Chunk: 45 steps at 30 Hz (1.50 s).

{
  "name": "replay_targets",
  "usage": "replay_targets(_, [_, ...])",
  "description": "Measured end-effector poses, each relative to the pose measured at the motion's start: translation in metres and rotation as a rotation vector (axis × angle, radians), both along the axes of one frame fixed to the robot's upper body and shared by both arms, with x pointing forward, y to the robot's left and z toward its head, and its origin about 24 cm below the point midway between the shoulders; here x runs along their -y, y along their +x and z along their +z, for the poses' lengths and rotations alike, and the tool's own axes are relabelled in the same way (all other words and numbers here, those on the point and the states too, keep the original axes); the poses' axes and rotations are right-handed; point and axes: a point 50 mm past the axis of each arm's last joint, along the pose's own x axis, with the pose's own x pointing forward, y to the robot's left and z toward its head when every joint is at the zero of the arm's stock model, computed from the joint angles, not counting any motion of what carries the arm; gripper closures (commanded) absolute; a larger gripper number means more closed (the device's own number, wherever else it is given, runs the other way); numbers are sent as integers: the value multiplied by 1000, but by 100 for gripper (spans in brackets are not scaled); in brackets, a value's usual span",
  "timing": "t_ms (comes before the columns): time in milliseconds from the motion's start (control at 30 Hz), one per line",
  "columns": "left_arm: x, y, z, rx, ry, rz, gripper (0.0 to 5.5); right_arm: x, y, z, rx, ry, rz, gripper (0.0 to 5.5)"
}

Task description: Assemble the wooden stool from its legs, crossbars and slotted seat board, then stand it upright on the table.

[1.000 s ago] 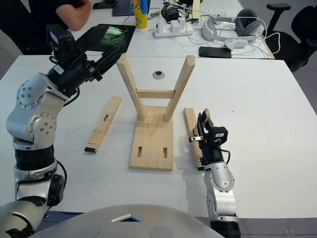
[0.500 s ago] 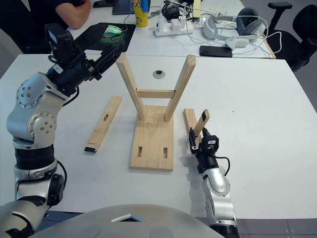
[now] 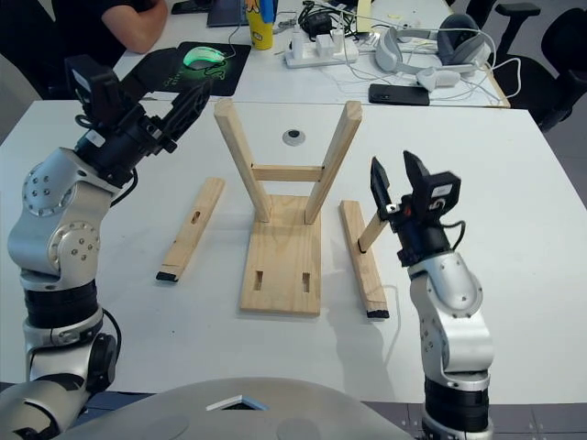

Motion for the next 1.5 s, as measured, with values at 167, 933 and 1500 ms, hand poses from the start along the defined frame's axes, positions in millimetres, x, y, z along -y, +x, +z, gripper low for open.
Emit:
replay_targets(167, [-2, -4, -5, 5, -29, 54, 243, -7, 27, 35, 64, 87, 69, 434])
replay_targets(933, [-1, -4, -6, 28, -42, 95, 243, -2, 23, 1, -118, 61, 86, 548])
replay_targets(1500, [-2, -4, -6, 29, -39, 96, 243, 0, 1, -33, -251, -87, 124, 548])
